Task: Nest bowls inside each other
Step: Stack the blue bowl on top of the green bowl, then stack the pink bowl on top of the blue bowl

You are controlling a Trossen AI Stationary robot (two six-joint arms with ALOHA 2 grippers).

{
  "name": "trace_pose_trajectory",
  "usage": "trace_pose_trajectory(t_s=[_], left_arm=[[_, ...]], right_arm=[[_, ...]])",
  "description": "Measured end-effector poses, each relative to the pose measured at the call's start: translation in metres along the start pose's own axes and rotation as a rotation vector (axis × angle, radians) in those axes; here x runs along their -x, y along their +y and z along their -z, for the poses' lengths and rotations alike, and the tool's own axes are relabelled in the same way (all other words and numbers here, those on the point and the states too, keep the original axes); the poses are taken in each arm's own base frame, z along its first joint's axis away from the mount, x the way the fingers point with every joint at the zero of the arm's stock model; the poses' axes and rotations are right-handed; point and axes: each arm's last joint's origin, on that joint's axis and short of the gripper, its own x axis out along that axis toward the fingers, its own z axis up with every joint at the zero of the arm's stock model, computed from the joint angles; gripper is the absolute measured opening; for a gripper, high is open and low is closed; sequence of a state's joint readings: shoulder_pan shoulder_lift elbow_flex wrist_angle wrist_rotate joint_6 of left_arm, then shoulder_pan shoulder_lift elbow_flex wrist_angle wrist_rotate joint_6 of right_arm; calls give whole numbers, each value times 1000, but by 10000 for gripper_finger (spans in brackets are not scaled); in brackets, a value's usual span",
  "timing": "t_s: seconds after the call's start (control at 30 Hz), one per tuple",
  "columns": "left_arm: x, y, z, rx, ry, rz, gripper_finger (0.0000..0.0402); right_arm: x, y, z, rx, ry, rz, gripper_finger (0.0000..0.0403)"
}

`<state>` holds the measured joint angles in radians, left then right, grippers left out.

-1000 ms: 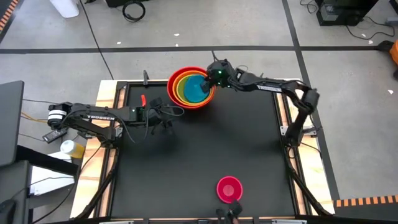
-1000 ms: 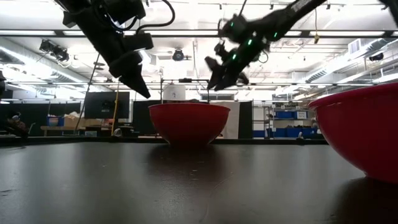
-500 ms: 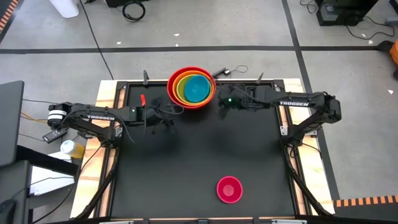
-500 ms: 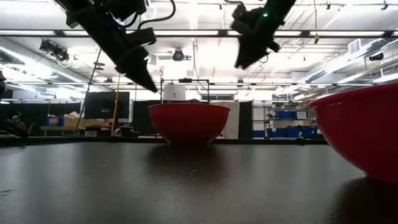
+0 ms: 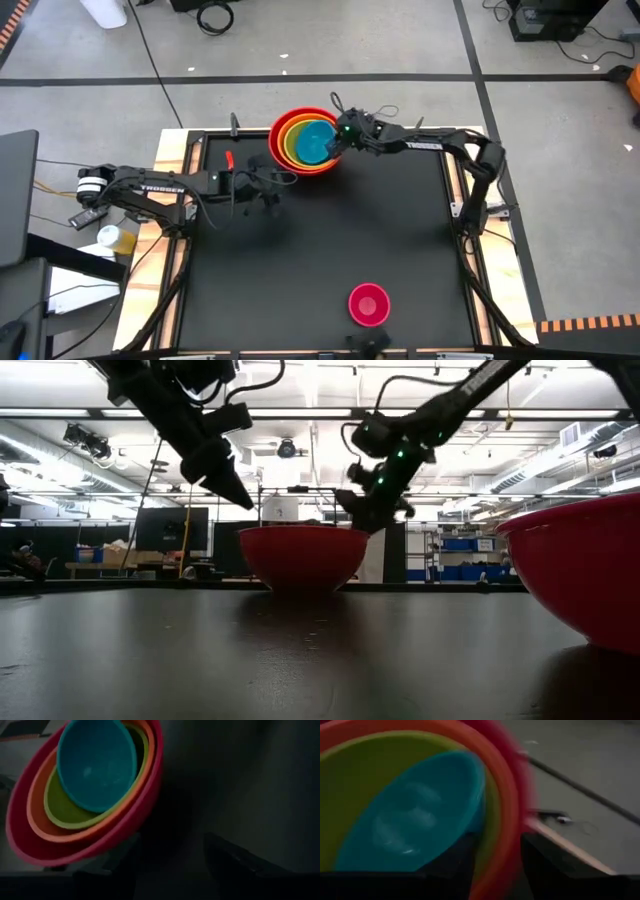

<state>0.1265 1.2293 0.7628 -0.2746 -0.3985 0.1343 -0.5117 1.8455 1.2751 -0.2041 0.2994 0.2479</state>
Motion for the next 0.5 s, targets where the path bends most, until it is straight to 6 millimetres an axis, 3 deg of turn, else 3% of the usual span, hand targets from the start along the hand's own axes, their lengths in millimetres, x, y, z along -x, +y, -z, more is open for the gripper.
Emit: trace_pose_trajectory(t_s=[0.1,0.27,0.4,0.5], left_arm=[[-1,3,0,-30,-2,-10,215],[-3,9,0,-20,-1,-29,215],[-3,9,1,15,5,-30,215],[-3,9,1,25,12,-26,215]], right_arm=[[-12,16,5,89,3,-211,164],[-6,28,11,136,-25,-31,164],[24,26,4,178,-40,115,164],[63,30,5,235,12,79,164]])
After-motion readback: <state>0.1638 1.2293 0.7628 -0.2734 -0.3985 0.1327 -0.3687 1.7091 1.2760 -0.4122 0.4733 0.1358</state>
